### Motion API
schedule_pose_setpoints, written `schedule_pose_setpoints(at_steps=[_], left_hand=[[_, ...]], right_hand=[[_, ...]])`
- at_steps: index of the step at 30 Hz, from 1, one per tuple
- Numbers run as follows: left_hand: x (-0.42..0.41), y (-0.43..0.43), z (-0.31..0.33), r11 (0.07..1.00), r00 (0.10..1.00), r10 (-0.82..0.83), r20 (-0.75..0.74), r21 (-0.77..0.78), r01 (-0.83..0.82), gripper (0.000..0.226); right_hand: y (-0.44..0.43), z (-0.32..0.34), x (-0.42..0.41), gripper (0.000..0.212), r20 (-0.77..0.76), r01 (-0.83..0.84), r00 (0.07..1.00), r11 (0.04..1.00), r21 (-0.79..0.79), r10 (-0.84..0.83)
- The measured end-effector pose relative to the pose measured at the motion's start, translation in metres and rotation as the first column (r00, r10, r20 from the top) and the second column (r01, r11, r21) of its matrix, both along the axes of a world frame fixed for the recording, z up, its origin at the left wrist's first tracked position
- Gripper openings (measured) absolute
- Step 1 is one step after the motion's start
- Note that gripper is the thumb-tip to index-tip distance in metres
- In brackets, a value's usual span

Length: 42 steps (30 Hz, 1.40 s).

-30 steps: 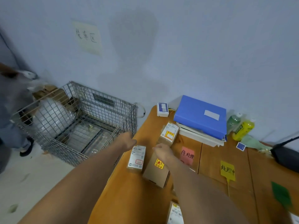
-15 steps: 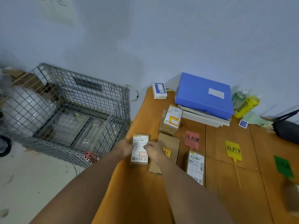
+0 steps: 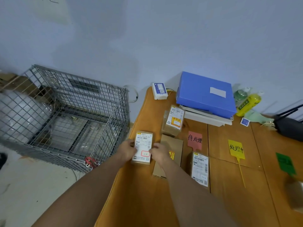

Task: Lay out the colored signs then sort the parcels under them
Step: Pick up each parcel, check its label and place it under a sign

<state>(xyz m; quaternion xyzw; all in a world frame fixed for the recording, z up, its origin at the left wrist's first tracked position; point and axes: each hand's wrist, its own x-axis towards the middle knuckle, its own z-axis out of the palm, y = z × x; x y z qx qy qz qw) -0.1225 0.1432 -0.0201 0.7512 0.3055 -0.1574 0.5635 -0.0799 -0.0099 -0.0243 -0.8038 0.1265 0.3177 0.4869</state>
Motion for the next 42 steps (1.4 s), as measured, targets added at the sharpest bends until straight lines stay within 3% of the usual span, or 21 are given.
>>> schedule_pose_setpoints(at_steps=[4,11,19,24,30,42], left_hand=[[0.009,0.005,0.04,0.997,0.996,0.055,0.069,-0.06,-0.051,0.034],[0.027,0.003,0.166,0.997,0.95,0.075,0.304,-0.039,-0.066,0.05],[0.033,-0.005,0.316,0.997,0.801,0.074,0.594,-0.043,-0.061,0.049],[0.029,-0.013,0.38,0.999,0.724,0.045,0.689,-0.037,-0.026,0.049],[0.022,-0.032,0.404,0.999,0.698,0.018,0.716,-0.032,0.007,0.05],[0.025,-0.113,0.382,0.985,0.705,-0.113,0.7,-0.012,0.17,0.046]], right_hand=[[-0.003,0.037,0.013,0.037,0.068,0.023,0.997,0.997,0.071,-0.028],[-0.004,0.156,0.029,0.038,0.303,0.042,0.948,0.983,0.18,-0.096],[-0.019,0.309,0.038,0.048,0.552,0.063,0.8,0.947,0.314,-0.237],[-0.032,0.372,0.026,0.047,0.65,0.034,0.706,0.93,0.365,-0.281],[-0.051,0.397,0.009,0.045,0.689,0.055,0.653,0.926,0.373,-0.316],[-0.132,0.374,-0.013,0.043,0.631,0.247,0.632,0.888,0.387,-0.45]])
